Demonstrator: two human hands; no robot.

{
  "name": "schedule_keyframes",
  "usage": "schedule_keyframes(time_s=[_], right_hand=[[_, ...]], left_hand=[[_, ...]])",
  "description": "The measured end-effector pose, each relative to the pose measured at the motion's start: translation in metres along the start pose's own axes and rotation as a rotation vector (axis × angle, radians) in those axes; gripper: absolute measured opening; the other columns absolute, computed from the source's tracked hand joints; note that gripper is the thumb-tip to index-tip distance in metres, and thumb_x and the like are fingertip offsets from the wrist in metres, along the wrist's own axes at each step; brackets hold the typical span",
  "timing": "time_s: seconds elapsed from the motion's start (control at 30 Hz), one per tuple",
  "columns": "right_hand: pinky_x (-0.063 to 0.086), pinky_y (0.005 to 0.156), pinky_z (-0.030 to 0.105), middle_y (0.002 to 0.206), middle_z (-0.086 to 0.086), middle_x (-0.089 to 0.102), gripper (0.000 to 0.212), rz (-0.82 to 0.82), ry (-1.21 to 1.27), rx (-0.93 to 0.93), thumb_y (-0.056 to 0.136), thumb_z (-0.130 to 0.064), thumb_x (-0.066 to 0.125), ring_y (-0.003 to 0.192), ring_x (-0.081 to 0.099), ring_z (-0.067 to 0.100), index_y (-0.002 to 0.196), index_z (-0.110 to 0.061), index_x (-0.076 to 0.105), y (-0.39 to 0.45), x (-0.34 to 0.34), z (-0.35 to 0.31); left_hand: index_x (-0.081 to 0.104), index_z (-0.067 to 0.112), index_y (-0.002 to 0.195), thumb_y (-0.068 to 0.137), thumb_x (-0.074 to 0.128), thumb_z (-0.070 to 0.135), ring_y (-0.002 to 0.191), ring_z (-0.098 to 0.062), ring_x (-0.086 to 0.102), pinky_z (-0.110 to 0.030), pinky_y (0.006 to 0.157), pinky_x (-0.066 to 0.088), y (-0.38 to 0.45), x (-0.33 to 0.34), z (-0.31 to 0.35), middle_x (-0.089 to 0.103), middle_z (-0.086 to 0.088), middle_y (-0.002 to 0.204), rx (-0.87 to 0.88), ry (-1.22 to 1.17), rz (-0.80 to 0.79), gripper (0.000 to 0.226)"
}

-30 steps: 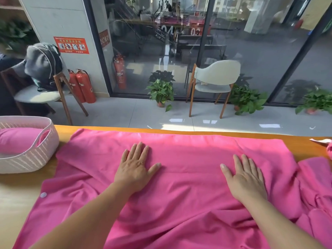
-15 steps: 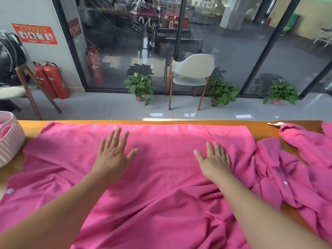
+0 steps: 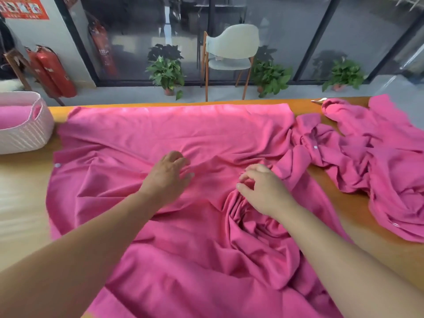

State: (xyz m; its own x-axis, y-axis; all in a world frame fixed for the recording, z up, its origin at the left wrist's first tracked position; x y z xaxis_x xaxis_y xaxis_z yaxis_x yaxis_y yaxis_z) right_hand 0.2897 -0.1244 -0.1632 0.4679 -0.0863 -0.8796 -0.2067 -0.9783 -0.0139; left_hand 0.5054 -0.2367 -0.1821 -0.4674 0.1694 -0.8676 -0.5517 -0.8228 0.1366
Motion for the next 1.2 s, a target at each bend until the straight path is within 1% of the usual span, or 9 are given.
schedule_keyframes(time_s=[0.13, 0.27, 0.43, 0.53, 0.7, 0.83, 0.9, 1.0, 1.2], right_hand=[[0.043, 0.094, 0.027, 0.100, -0.004, 0.056, 0.017, -0.027, 0.016, -0.110, 0.083, -0.029, 0.075, 0.098, 0.057, 0.014, 0.094, -0.017, 0.074, -0.048, -0.007, -0.007], [0.042, 0.081, 0.023, 0.088, -0.009, 0.054, 0.022, -0.093, -0.007, -0.192, 0.080, -0.040, 0.077, 0.080, 0.051, 0.005, 0.088, -0.020, 0.074, -0.106, -0.032, -0.002], [0.046, 0.064, 0.032, 0.079, -0.008, 0.060, 0.062, -0.488, -0.317, -0.103, 0.056, -0.081, 0.066, 0.069, 0.054, 0.005, 0.075, -0.021, 0.064, -0.192, -0.058, 0.021], [0.044, 0.058, 0.035, 0.067, 0.001, 0.058, 0.053, -0.641, -0.562, -0.110, 0.072, -0.064, 0.068, 0.063, 0.050, 0.020, 0.068, -0.013, 0.054, -0.223, -0.055, 0.040], [0.028, 0.069, 0.027, 0.113, 0.014, 0.064, 0.038, -0.621, -0.247, -0.088, 0.102, -0.037, 0.046, 0.091, 0.051, 0.021, 0.067, -0.023, 0.041, -0.212, -0.068, 0.010], [0.043, 0.081, 0.032, 0.102, 0.012, 0.067, 0.033, -0.403, 0.197, -0.018, 0.102, -0.034, 0.050, 0.097, 0.060, 0.022, 0.096, -0.006, 0.067, -0.171, -0.085, -0.025], [0.050, 0.081, 0.031, 0.097, 0.005, 0.068, 0.028, -0.402, 0.501, 0.088, 0.100, -0.030, 0.055, 0.091, 0.063, 0.020, 0.107, -0.008, 0.070, -0.156, -0.086, -0.042], [0.049, 0.060, 0.025, 0.082, 0.004, 0.067, 0.023, -0.372, 0.678, 0.141, 0.096, -0.034, 0.061, 0.072, 0.062, 0.019, 0.090, -0.013, 0.068, -0.138, -0.091, -0.062], [0.055, 0.093, 0.045, 0.095, -0.005, 0.070, 0.079, -0.208, 0.705, 0.039, 0.057, -0.085, 0.065, 0.086, 0.066, 0.012, 0.103, -0.021, 0.069, -0.151, -0.106, -0.064]], left_hand=[[0.071, 0.016, 0.084, 0.082, 0.053, 0.044, 0.083, -0.026, 0.063, -0.032, 0.075, 0.048, -0.056, -0.004, 0.052, 0.065, -0.002, 0.084, -0.003, -0.055, -0.053, 0.034], [0.070, 0.019, 0.077, 0.073, 0.040, 0.068, 0.069, -0.012, 0.057, -0.027, 0.067, 0.045, -0.126, 0.031, 0.107, 0.062, 0.006, 0.072, 0.022, -0.065, -0.269, 0.057], [0.074, 0.023, 0.087, 0.080, 0.073, 0.048, 0.067, -0.003, 0.055, -0.009, 0.063, 0.039, -0.188, 0.054, 0.181, 0.062, 0.012, 0.076, -0.002, -0.144, -0.397, 0.025], [0.075, 0.021, 0.091, 0.077, 0.078, 0.044, 0.074, 0.001, 0.060, -0.012, 0.070, 0.044, -0.212, 0.057, 0.204, 0.067, 0.011, 0.084, -0.016, -0.245, -0.372, 0.027], [0.030, 0.026, 0.151, 0.064, 0.080, 0.061, 0.138, -0.005, 0.031, -0.016, 0.113, 0.022, -0.249, 0.064, 0.238, 0.032, 0.009, 0.151, 0.033, -0.136, -0.453, 0.107], [-0.009, 0.026, 0.155, 0.056, 0.083, 0.062, 0.142, 0.004, -0.004, -0.014, 0.113, 0.006, -0.249, 0.039, 0.257, -0.004, 0.023, 0.151, -0.087, -0.199, -0.221, 0.139], [0.014, 0.029, 0.155, 0.069, 0.080, 0.047, 0.137, -0.001, 0.027, -0.017, 0.108, 0.026, -0.242, 0.017, 0.252, 0.029, 0.020, 0.146, -0.208, -0.286, -0.008, 0.110], [0.064, 0.017, 0.103, 0.094, 0.059, 0.029, 0.075, -0.018, 0.064, -0.028, 0.067, 0.041, -0.225, -0.037, 0.234, 0.059, 0.016, 0.072, -0.324, -0.221, 0.270, 0.016], [0.062, 0.009, 0.074, 0.092, 0.057, 0.025, 0.058, -0.021, 0.049, -0.032, 0.057, 0.038, -0.193, -0.131, 0.169, 0.056, -0.007, 0.068, -0.708, -0.627, 0.429, 0.025]])
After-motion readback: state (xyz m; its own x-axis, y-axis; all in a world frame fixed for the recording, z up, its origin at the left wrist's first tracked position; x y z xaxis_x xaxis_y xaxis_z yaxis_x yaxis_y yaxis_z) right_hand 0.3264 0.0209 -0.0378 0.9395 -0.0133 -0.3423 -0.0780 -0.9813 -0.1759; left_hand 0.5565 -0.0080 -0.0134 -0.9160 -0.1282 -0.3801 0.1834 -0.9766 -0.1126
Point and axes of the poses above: each hand's wrist, its own y-axis towards the middle knuckle, its own x-axis out of the palm, z = x × y, the point moved 5 cm from there along y, towards the middle knuckle
